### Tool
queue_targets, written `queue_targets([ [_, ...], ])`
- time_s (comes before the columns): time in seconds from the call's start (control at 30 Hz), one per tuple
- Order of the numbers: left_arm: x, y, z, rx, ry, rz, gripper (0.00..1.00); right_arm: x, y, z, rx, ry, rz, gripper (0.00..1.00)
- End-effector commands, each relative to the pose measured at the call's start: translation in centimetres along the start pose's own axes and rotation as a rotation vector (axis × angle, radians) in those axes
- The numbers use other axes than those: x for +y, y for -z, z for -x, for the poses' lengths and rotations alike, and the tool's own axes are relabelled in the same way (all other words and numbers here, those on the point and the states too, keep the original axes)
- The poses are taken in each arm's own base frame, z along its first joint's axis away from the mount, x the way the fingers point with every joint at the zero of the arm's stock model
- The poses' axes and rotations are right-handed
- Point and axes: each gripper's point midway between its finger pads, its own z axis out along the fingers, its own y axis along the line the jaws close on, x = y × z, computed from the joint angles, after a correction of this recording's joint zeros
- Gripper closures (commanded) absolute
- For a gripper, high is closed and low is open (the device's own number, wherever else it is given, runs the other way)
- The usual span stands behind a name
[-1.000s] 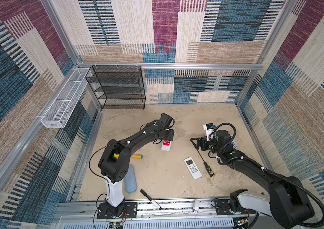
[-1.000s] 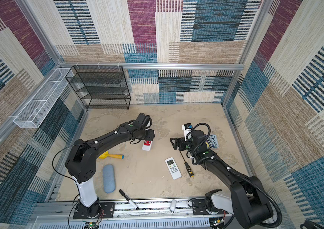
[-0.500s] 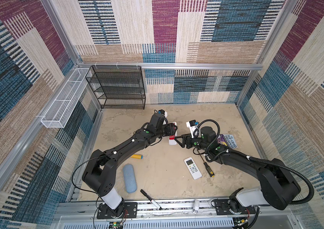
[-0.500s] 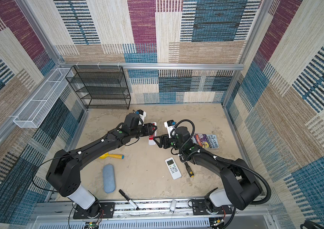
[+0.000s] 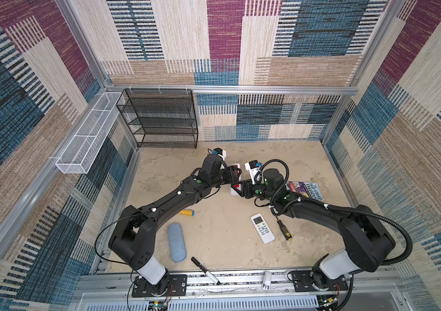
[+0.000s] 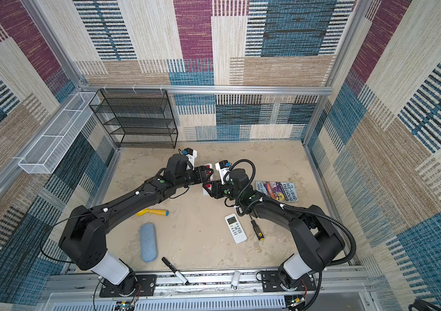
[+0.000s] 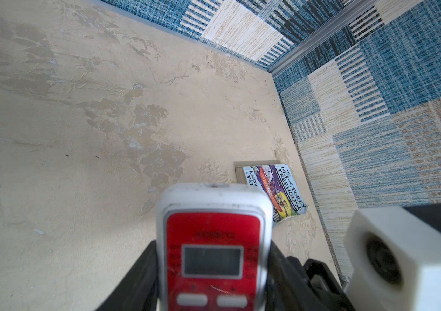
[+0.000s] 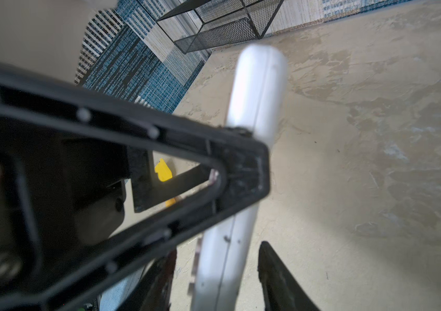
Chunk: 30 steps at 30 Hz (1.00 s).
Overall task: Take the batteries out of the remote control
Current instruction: 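Lift the red remote toward the right gripper while the right gripper grasps its end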
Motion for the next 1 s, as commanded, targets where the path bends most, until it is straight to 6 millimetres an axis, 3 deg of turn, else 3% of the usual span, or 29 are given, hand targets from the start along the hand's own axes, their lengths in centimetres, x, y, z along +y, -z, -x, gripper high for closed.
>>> queue_targets([
  [0.0, -0.5, 0.4, 1.0, -0.046, -0.007, -0.014, 0.55, 0.4, -0.1, 1.1, -0.042, -0.001, 0.004, 0.58],
  [0.07, -0.4, 0.4, 1.0, -0.046, -0.005, -0.012, 0.55, 0.5, -0.1, 1.2, -0.045, 0.002, 0.004, 0.66],
  [0.27, -0.2, 0.6, 1.0, -0.059, 0.003, -0.009, 0.5, 0.9, -0.3, 1.4, -0.043, 0.034, 0.017, 0.79],
  [0.37, -0.4, 0.7, 1.1, -0.067, 0.008, -0.021, 0.3, 1.0, -0.3, 1.3, -0.043, 0.08, 0.017, 0.86],
  [0.57, -0.7, 1.4, 1.8, -0.083, 0.017, -0.026, 0.01, 0.2, -0.4, 1.1, -0.05, 0.238, -0.042, 0.87],
  [0.7, -0.3, 3.4, 3.1, -0.077, 0.043, 0.002, 0.01, -1.0, 0.1, 1.4, -0.071, 0.419, -0.153, 0.86],
  [0.8, 1.3, 5.4, 4.0, -0.044, 0.118, 0.038, 0.01, -2.2, 0.9, 2.2, -0.125, 0.559, -0.281, 0.86],
  [0.97, 2.7, 7.4, 3.5, 0.061, 0.232, 0.012, 0.01, -2.8, 2.0, 3.7, -0.226, 0.764, -0.463, 0.86],
])
